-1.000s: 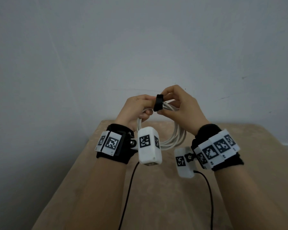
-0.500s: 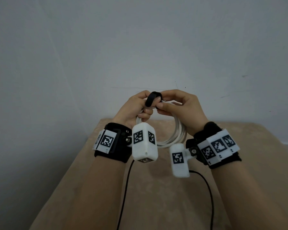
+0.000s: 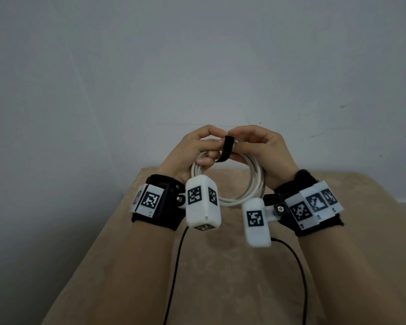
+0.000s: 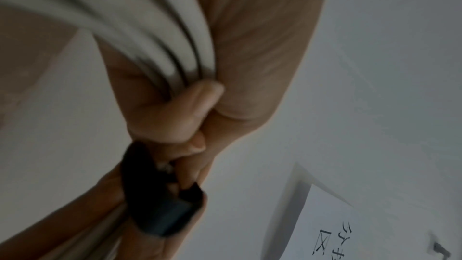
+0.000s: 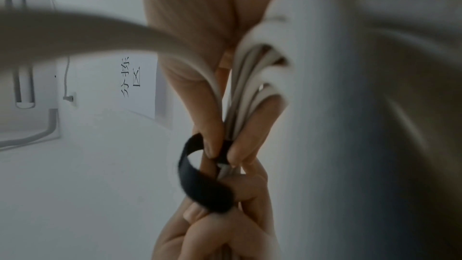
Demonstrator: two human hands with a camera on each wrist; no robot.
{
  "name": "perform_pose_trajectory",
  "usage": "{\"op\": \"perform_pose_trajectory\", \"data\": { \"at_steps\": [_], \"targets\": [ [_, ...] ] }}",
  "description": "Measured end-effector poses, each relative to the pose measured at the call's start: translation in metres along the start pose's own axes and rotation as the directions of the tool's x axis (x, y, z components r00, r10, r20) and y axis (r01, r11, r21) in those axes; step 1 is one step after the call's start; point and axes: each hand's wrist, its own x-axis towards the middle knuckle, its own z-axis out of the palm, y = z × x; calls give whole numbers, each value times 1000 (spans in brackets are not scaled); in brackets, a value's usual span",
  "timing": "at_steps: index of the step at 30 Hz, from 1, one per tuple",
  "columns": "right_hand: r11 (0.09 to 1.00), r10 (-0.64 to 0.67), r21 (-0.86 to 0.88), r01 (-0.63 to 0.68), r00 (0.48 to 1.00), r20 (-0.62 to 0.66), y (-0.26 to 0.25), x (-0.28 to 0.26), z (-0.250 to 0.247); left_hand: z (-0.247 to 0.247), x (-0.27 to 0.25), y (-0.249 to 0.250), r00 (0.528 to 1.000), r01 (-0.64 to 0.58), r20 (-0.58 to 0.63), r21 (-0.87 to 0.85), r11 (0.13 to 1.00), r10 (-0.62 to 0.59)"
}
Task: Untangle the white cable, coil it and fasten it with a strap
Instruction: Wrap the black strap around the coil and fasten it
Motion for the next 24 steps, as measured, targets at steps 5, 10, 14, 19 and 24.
{"op": "perform_pose_trajectory", "data": {
  "at_steps": [5, 10, 14, 19, 24],
  "targets": [
    [999, -16, -35, 15, 1000, -19, -1, -1, 0, 3, 0, 1, 1000, -5, -27, -28, 1000, 4],
    [995, -35, -91, 33, 999, -21, -3, -2, 1, 3, -1, 2, 1000, 18, -11, -7, 1000, -18],
    [989, -45, -145, 43, 999, -14, -5, -3, 2, 2, -1, -2, 999, -15, -34, 11, 1000, 15],
    [982, -56, -179, 55, 998, -1, -6, -3, 1, 1, 1, -3, 998, -39, -48, 33, 999, 41],
    [970, -93, -224, 93, 996, 15, -6, -4, 1, 1, 1, -3, 995, -70, -64, 96, 993, 77]
  ]
}}
